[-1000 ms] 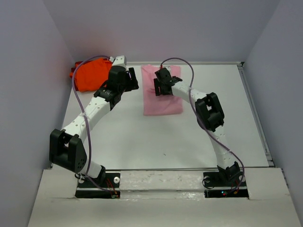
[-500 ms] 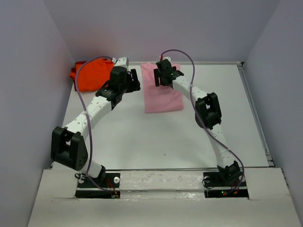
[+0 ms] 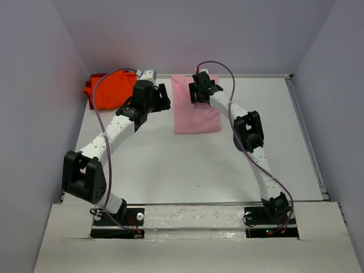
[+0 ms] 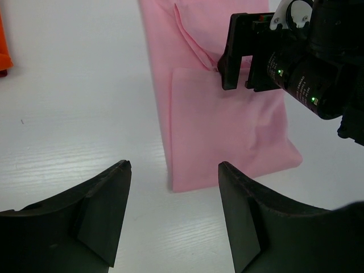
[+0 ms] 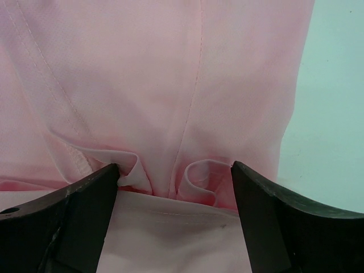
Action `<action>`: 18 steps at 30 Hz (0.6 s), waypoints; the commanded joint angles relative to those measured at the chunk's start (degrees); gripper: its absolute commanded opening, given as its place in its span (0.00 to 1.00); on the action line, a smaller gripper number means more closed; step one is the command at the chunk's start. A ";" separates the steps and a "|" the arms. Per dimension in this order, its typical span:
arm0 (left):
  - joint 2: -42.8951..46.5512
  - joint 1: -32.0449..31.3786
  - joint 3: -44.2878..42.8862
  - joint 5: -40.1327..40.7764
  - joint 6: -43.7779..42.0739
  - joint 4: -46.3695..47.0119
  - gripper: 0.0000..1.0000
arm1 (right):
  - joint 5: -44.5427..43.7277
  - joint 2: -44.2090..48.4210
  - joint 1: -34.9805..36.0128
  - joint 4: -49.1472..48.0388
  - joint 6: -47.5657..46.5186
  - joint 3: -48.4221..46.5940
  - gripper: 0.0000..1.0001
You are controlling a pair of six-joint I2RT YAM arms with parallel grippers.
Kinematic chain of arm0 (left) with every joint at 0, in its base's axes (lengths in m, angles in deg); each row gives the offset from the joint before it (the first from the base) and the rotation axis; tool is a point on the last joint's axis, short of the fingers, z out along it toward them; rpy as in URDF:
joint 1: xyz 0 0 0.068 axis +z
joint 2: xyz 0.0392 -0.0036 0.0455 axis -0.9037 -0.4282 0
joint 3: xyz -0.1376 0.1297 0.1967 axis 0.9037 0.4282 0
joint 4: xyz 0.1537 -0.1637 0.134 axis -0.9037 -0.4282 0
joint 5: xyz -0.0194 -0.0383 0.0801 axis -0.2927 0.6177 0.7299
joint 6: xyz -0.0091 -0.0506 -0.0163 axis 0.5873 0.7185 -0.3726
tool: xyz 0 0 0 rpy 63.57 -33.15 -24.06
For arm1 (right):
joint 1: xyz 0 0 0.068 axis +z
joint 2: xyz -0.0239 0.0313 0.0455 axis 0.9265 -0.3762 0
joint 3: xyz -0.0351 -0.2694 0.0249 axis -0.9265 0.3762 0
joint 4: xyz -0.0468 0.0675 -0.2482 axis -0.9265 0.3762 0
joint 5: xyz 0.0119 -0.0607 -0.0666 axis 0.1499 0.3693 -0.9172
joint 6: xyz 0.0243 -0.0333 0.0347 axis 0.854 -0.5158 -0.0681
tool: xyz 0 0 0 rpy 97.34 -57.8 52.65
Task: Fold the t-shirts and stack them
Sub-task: Fold the folded rectangular tshirt in 1/3 of the way
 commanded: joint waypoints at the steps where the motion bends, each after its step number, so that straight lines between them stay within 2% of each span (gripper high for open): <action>1: 0.48 -0.13 0.30 -1.23 0.29 2.78 0.72 | 0.66 3.17 -0.42 -2.24 -3.74 -3.29 0.86; 5: 0.48 -0.40 0.47 -1.23 0.29 3.04 0.72 | 1.80 6.86 -0.42 -2.34 -4.71 -4.00 0.86; 9: 0.48 -0.49 0.47 -1.23 0.12 3.04 0.72 | 3.12 12.66 -0.42 -2.42 -4.53 -0.84 0.85; 18: 0.48 -0.40 0.56 -0.71 0.03 2.87 0.72 | 10.50 23.57 -0.42 -3.74 0.21 20.51 0.86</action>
